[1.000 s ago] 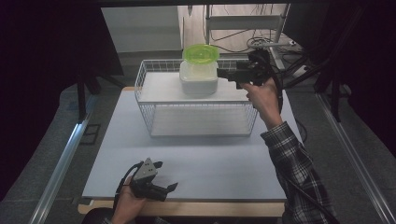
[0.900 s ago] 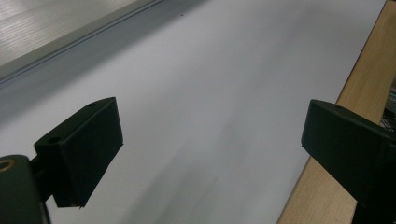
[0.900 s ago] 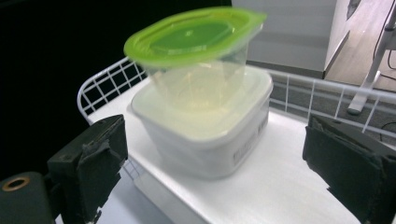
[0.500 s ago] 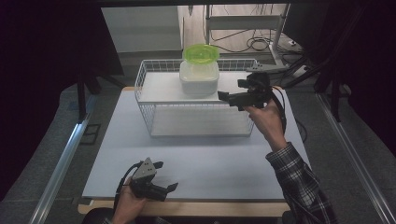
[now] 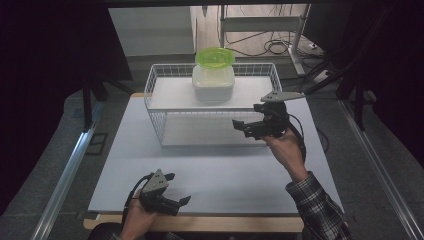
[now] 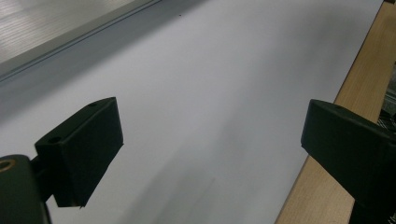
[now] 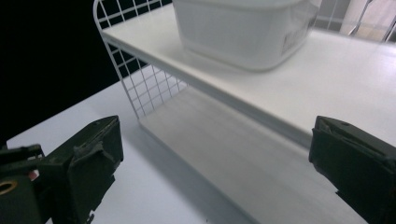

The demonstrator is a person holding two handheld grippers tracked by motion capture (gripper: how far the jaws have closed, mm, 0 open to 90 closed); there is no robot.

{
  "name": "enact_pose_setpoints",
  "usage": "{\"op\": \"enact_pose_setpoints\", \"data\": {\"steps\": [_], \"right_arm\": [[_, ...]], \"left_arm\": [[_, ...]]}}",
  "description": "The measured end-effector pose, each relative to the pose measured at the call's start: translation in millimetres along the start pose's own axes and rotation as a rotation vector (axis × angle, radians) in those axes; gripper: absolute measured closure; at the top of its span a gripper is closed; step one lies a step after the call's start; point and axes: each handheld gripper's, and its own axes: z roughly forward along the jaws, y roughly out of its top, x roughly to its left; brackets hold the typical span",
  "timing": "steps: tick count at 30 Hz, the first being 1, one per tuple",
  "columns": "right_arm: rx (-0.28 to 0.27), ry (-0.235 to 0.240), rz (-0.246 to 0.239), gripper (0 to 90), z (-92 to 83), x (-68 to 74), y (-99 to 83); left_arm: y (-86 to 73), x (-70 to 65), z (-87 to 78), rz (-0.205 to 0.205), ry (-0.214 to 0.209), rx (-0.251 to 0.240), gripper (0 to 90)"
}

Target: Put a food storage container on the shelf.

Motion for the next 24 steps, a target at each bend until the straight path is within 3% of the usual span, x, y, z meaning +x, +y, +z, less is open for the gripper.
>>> {"op": "enact_pose_setpoints", "data": {"steps": [14, 24], "right_arm": [[-0.003, -0.018, 0.017, 0.0, -1.8, 1.9, -60.0], [0.003, -0.007, 0.021, 0.0, -3.2, 8.3, -84.8]], "left_arm": [[-0.2, -1.0, 1.0, 0.007, 0.002, 0.007, 5.2], [-0.3, -1.4, 0.7, 0.009, 0.001, 0.007, 5.1]]}}
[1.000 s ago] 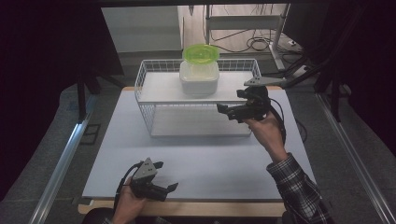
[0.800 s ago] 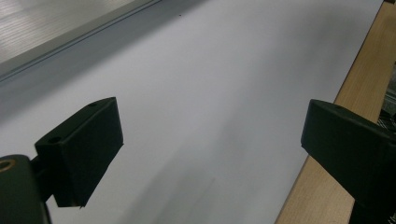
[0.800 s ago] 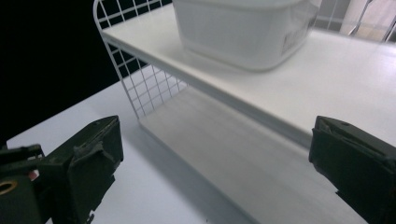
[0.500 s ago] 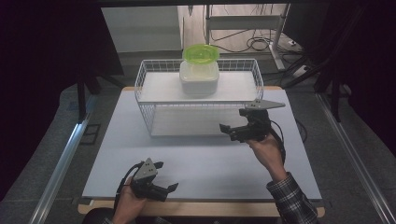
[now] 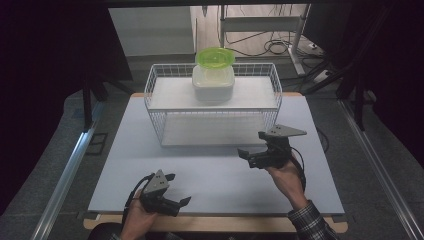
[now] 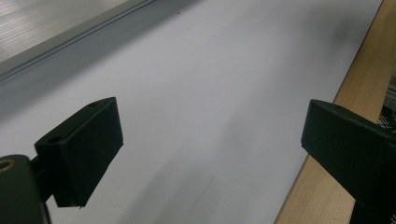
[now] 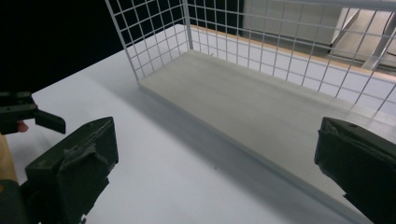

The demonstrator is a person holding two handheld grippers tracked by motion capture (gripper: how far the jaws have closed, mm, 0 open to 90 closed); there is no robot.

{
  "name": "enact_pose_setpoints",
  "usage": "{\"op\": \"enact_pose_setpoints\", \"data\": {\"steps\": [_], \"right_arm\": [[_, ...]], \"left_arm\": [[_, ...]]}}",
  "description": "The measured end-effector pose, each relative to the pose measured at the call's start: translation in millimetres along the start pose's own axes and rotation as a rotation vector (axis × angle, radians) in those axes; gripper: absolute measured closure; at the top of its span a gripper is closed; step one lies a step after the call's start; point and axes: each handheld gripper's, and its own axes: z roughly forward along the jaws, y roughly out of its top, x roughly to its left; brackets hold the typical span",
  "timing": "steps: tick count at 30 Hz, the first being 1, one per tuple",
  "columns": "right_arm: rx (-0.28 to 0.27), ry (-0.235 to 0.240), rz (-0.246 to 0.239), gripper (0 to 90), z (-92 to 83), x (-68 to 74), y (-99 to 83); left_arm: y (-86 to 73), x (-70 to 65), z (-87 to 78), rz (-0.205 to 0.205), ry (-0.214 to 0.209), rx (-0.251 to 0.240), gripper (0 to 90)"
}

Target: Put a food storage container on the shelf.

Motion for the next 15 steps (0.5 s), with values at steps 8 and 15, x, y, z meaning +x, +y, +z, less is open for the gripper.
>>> {"op": "enact_pose_setpoints", "data": {"steps": [8, 15], "right_arm": [[0.024, -0.027, -0.009, 0.0, 1.0, 5.9, -19.1], [0.035, -0.047, 0.004, 0.0, -5.4, 5.7, -36.1]], "left_arm": [[0.1, -0.1, -0.1, 0.001, -0.002, 0.003, 5.1], [0.0, -0.6, 0.4, 0.000, -0.003, 0.007, 5.1]]}}
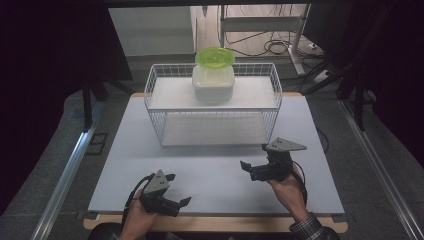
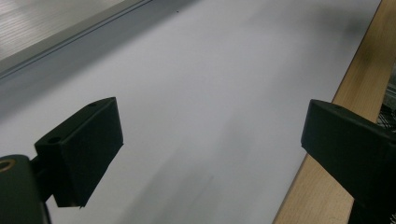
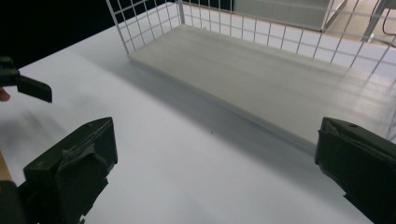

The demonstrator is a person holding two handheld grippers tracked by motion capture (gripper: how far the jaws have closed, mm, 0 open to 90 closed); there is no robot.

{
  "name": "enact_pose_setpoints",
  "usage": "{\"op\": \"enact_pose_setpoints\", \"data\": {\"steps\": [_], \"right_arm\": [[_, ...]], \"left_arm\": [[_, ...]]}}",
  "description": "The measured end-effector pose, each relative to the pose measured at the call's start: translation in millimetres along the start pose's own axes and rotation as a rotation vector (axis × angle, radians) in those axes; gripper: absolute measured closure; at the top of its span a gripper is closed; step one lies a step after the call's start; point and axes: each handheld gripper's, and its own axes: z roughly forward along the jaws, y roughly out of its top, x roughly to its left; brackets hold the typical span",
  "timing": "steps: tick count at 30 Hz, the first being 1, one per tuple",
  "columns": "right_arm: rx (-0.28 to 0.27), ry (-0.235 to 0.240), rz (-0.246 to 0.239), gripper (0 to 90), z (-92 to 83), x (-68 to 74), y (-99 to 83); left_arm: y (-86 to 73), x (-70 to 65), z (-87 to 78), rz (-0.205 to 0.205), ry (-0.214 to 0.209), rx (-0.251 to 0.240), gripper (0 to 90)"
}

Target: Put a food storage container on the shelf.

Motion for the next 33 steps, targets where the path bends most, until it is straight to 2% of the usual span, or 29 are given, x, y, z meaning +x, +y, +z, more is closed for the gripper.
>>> {"op": "enact_pose_setpoints", "data": {"steps": [20, 26, 33], "right_arm": [[0.116, -0.022, 0.007, 0.0, -2.1, 4.6, -46.1], [0.163, -0.028, 0.001, 0.0, 1.8, 5.3, -56.3], [0.204, -0.030, 0.023, 0.0, 6.6, 2.2, -62.3]], "left_arm": [[-1.0, -1.1, 3.0, 0.011, 0.005, 0.017, 4.5], [-1.4, -1.2, 4.1, 0.013, 0.004, 0.023, 4.3], [-1.1, -1.2, 4.9, 0.014, 0.005, 0.028, 4.2]]}}
